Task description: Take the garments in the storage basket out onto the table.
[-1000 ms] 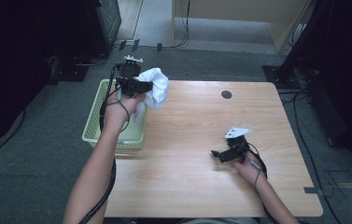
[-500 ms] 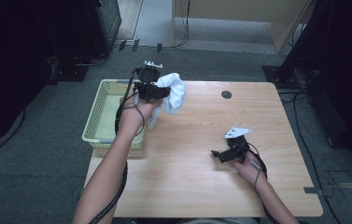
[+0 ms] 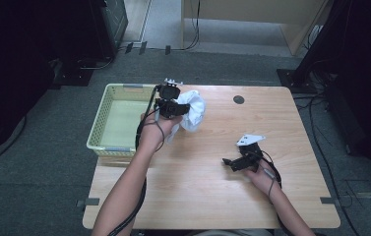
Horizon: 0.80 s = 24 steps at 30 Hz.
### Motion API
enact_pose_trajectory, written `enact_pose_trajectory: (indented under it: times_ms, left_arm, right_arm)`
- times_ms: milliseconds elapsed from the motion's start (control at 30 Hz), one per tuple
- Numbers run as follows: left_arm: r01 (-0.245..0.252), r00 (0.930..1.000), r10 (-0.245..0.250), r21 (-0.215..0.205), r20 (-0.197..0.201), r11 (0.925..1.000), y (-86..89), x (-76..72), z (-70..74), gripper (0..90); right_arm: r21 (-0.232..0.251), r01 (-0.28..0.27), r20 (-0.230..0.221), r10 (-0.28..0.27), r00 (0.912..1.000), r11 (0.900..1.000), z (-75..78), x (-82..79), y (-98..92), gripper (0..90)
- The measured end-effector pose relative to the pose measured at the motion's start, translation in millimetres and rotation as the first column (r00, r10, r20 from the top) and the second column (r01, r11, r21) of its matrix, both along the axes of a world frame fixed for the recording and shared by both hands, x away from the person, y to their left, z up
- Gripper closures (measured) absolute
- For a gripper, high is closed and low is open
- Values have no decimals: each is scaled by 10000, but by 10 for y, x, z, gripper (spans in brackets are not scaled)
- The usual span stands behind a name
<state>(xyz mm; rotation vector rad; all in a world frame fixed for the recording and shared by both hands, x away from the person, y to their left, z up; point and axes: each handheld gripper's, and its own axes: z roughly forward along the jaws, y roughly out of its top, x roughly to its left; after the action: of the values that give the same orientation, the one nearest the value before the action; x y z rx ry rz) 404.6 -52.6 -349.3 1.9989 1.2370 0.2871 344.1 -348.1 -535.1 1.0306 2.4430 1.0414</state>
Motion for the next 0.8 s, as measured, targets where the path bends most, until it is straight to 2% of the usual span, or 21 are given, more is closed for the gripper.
enact_pose_trajectory:
  times_ms: [267, 500, 633, 800]
  left_arm:
    - [-5, 9998, 3, -100, -191, 9999, -40, 4, -210, 693]
    - [21, 9999, -21, 49, -110, 10000, -101, -24, -347, 692]
    - [13, 10000, -13, -60, -92, 10000, -145, -39, -423, 691]
    - [109, 9999, -109, 28, -106, 9999, -204, -72, -540, 691]
  right_arm:
    - [-3, 2, -5, -2, 10000, 10000, 1, 0, 0, 3]
    - [2, 3, 0, -3, 10000, 10000, 0, 0, 0, 3]
    - [6, 11, -11, -11, 10000, 10000, 0, -1, 1, 3]
    - [5, 13, -15, -13, 10000, 10000, 0, -1, 1, 3]
